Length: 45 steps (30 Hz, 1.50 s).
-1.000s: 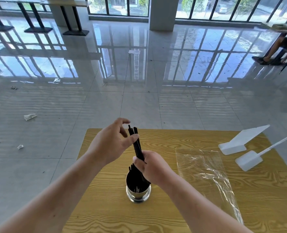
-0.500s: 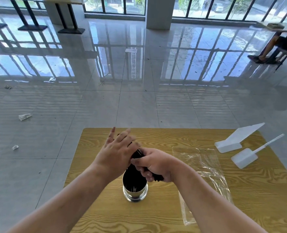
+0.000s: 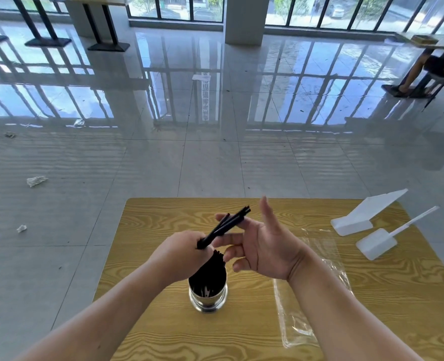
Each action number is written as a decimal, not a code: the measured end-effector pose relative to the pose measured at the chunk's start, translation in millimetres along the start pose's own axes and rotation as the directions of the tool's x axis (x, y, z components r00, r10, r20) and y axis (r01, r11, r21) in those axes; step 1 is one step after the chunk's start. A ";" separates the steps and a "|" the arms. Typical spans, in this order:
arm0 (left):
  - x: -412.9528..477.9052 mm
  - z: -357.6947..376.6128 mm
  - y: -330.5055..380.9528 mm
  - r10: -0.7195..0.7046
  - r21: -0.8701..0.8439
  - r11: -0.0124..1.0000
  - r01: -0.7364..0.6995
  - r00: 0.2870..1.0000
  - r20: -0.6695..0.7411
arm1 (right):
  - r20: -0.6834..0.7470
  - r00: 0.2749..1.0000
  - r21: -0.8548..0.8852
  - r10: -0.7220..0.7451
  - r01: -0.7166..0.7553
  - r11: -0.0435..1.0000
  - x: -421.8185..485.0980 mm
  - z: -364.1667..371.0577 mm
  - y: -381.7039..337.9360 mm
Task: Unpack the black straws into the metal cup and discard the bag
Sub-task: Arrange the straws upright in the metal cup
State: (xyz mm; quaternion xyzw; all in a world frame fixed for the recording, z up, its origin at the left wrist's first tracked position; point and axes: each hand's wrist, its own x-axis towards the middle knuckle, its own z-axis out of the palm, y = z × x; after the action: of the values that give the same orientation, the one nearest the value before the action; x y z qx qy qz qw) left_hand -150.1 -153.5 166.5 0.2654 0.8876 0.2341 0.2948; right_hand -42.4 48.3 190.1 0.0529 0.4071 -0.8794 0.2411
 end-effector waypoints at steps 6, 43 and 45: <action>0.2 10.4 15.3 -0.013 -0.090 0.996 0.018 0.998 0.058 | -0.433 0.867 -0.413 -0.245 0.051 0.909 27.9 13.6 12.4; 24.3 41.4 -52.7 -0.025 0.095 0.995 0.030 0.999 -0.047 | -0.586 0.775 -0.796 -0.237 -0.496 0.347 47.9 -22.0 85.7; 25.5 40.6 -48.5 -0.011 0.092 0.996 0.015 0.999 -0.043 | -0.568 0.790 -0.809 -0.232 -0.484 0.333 50.7 -20.4 87.1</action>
State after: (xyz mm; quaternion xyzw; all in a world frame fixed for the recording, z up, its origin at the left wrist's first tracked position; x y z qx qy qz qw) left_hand -157.5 -163.9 99.5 0.2681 0.9052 0.1965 0.2649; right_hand -48.3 -4.0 101.8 0.2117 0.8805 -0.3935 0.1582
